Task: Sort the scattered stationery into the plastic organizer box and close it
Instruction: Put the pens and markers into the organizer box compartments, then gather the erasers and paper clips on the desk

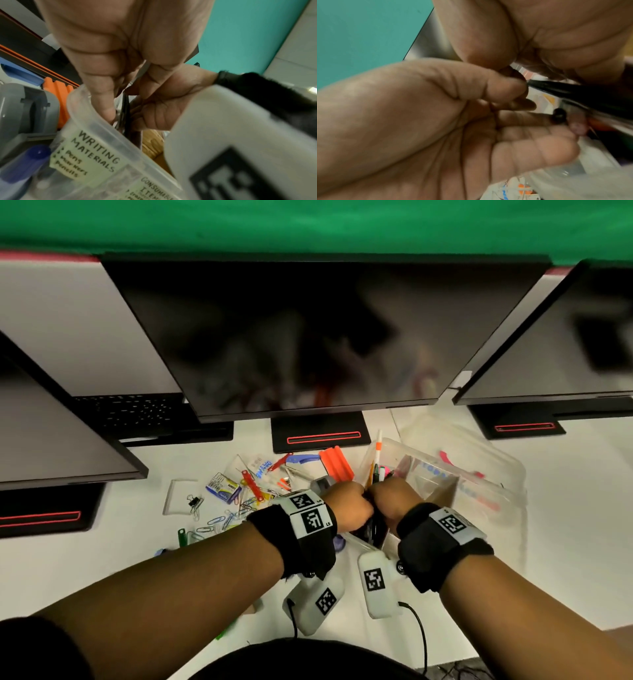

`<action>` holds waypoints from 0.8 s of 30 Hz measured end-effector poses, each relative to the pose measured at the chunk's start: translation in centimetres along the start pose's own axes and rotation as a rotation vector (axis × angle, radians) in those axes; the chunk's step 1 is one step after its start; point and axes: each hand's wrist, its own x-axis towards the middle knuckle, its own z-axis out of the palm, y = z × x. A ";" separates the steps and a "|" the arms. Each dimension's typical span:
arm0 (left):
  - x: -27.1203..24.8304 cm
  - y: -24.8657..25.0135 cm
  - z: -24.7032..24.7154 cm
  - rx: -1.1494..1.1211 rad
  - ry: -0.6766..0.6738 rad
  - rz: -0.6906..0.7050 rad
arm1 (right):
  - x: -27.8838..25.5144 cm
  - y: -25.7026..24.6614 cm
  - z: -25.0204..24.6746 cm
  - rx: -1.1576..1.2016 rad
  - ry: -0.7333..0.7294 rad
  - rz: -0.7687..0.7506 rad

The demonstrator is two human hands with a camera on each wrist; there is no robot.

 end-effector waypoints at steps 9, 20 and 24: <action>-2.5 -2.7 -4.1 -0.342 -0.109 -0.036 | 3.0 -1.5 -0.7 0.178 0.154 -0.026; -2.2 -10.9 -9.0 -0.178 0.163 -0.176 | 3.5 -2.6 -1.9 -0.043 0.348 -0.116; -2.1 -13.2 -9.6 -0.084 0.188 -0.225 | 2.0 -1.7 -0.4 -0.384 0.079 -0.115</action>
